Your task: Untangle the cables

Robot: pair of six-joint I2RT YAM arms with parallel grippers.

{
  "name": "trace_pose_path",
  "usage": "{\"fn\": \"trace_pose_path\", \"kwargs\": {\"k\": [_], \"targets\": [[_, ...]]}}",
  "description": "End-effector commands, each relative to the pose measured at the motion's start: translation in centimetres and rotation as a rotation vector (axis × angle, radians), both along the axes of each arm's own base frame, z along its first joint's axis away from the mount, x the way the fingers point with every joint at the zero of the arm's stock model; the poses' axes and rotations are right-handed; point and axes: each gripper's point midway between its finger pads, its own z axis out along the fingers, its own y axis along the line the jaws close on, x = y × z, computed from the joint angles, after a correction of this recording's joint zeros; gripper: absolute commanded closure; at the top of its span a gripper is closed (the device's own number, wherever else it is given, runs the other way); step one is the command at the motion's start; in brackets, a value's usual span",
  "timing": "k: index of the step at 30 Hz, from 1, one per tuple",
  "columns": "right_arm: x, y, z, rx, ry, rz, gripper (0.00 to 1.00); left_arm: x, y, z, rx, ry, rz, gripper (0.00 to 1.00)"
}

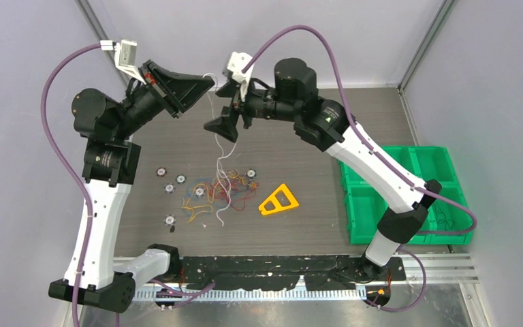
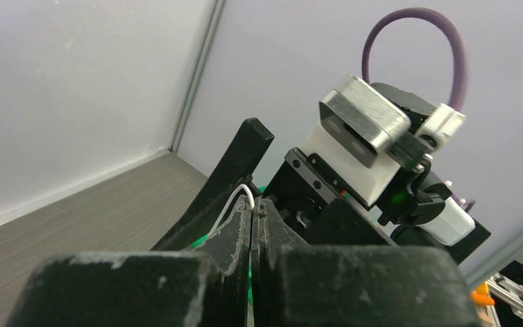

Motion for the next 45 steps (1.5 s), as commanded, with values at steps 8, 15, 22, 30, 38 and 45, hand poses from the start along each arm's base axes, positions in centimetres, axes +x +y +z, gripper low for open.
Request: {"fn": "trace_pose_path", "kwargs": {"k": [8, 15, 22, 30, 38, 45], "targets": [[1.8, 2.2, -0.5, 0.06, -0.023, -0.095, 0.43, -6.1, 0.0, 4.8, -0.063, -0.191, -0.123, 1.0], [3.1, 0.2, -6.0, 0.008, 0.141, -0.085, 0.78, -7.1, 1.6, 7.6, -0.101, -0.269, -0.041, 1.0], [3.4, -2.8, -6.5, 0.029, 0.209, -0.051, 0.94, -4.4, 3.9, 7.0, -0.094, -0.228, 0.135, 1.0], [-0.2, -4.9, -2.5, 0.096, 0.232, 0.109, 0.94, 2.3, 9.3, -2.0, 0.091, -0.031, 0.537, 1.0], [0.0, -10.3, 5.2, 0.268, 0.216, 0.061, 0.95, 5.7, 10.6, -21.8, 0.406, 0.383, 0.545, 1.0], [0.7, -13.7, 10.2, 0.434, 0.231, 0.023, 0.95, 3.1, 4.0, -29.9, 0.392, 0.584, 0.189, 1.0]]}}
